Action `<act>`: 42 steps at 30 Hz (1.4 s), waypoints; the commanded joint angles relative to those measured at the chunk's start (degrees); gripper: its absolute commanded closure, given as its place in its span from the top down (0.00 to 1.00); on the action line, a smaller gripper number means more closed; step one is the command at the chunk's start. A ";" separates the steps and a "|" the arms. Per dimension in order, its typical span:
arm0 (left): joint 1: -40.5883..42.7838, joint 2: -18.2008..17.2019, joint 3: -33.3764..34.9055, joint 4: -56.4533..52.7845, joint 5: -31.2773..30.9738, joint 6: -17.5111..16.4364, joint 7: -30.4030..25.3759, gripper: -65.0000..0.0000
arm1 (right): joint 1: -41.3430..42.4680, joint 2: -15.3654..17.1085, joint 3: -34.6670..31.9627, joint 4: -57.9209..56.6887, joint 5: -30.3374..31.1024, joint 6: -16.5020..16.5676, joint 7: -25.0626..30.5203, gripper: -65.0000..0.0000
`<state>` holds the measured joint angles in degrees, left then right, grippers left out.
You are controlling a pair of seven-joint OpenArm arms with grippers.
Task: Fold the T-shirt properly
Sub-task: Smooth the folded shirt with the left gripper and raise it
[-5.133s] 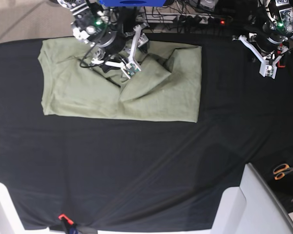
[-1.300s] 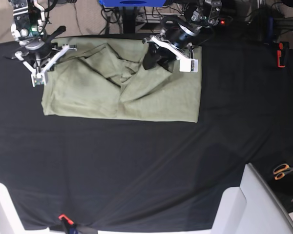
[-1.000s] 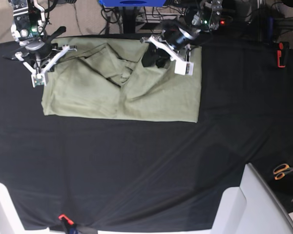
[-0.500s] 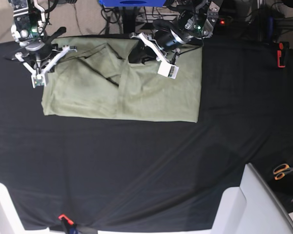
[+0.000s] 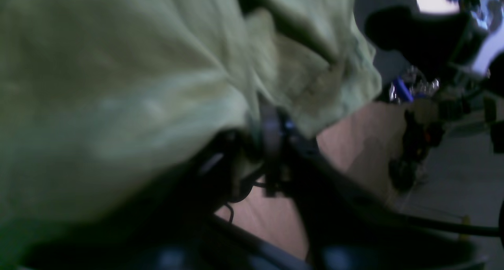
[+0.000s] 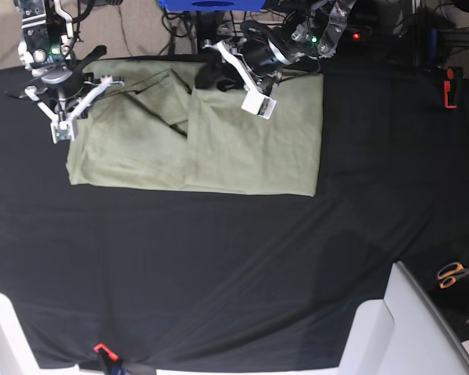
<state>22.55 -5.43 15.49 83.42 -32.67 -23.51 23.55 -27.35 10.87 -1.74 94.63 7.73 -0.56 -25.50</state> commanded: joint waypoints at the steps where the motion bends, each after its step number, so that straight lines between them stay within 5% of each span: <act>1: -0.35 0.20 0.29 1.46 -0.70 -0.80 -1.00 0.30 | 0.15 0.33 0.11 0.80 0.05 -0.10 1.10 0.00; 8: -1.49 -1.65 1.79 1.73 -0.70 -0.80 -1.00 0.49 | 0.23 0.33 0.02 0.80 0.05 -0.10 1.10 0.00; 12: -4.92 -4.55 9.26 1.81 -0.70 -0.89 -1.00 0.62 | 0.32 0.25 0.02 0.89 0.05 -0.10 1.01 0.00; 19: -14.50 -9.56 25.00 5.42 -1.05 -0.89 -0.47 0.63 | 0.85 0.25 0.02 0.89 0.05 -0.10 0.84 0.00; 23: -20.83 -9.73 32.73 8.50 -0.96 -0.89 7.17 0.62 | 0.94 0.25 0.02 0.89 0.05 -0.10 0.84 0.00; 30: -23.56 -9.65 30.18 15.88 -1.22 -0.54 8.32 0.61 | 1.02 0.25 0.02 0.89 0.05 -0.10 0.84 0.00; 32: -22.06 -9.65 25.35 16.50 -1.22 2.54 8.41 0.52 | 1.02 0.25 0.02 0.89 0.05 -0.10 0.84 0.00; 35: -18.19 -10.17 16.91 15.79 -0.70 11.33 8.41 0.00 | 0.94 0.25 0.37 0.89 0.05 -0.10 1.01 0.00; 38: -14.68 -12.37 9.00 13.95 -0.70 15.81 8.41 0.00 | 0.85 0.60 0.37 1.06 0.05 -0.10 1.10 0.00; 42: -10.37 -15.27 2.32 10.52 -0.61 15.90 8.14 0.00 | 1.02 0.69 1.08 1.50 0.14 -0.10 1.19 0.00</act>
<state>12.21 -20.56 17.69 92.97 -32.58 -6.87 32.42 -26.52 11.07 -1.15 94.83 7.79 -0.38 -25.47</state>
